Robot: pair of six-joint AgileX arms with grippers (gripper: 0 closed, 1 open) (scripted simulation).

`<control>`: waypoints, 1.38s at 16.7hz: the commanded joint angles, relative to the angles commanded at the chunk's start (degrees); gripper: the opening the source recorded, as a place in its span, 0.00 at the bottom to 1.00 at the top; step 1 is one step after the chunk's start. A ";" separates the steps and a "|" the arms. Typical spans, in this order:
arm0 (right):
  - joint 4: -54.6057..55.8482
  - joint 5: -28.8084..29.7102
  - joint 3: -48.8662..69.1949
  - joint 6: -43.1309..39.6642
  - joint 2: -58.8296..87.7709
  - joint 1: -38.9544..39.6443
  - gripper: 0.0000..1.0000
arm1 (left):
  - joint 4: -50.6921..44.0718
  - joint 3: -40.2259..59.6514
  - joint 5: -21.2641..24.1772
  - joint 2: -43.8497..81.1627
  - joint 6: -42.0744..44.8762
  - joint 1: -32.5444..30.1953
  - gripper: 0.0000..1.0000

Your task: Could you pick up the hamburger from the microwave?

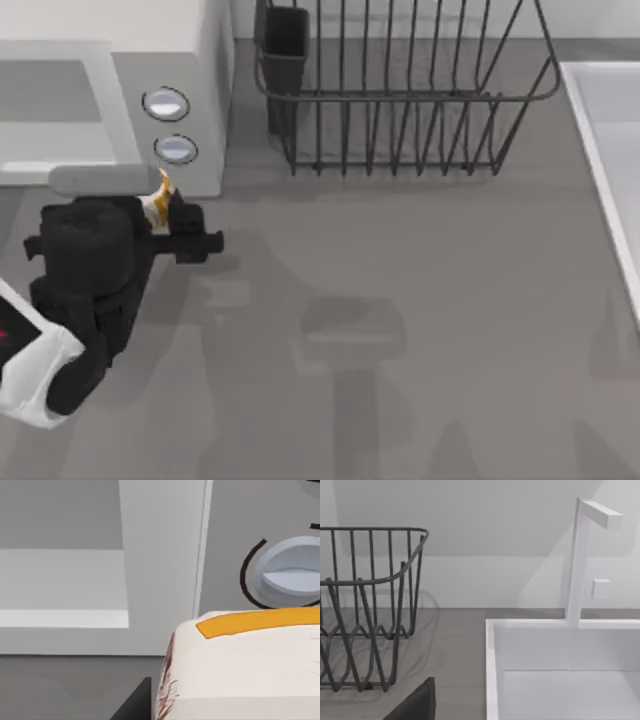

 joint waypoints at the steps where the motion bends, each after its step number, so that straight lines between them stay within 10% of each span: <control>1: 0.00 0.00 0.00 0.00 0.00 0.00 1.00 | 2.86 -0.86 0.09 2.18 0.02 0.04 0.00; 9: 0.00 0.00 0.00 0.00 0.00 0.00 1.00 | 8.34 -2.84 0.32 6.84 0.07 0.18 0.00; 23: 0.00 0.00 0.00 0.00 0.00 0.00 1.00 | 8.34 -2.84 0.32 6.84 0.07 0.18 1.00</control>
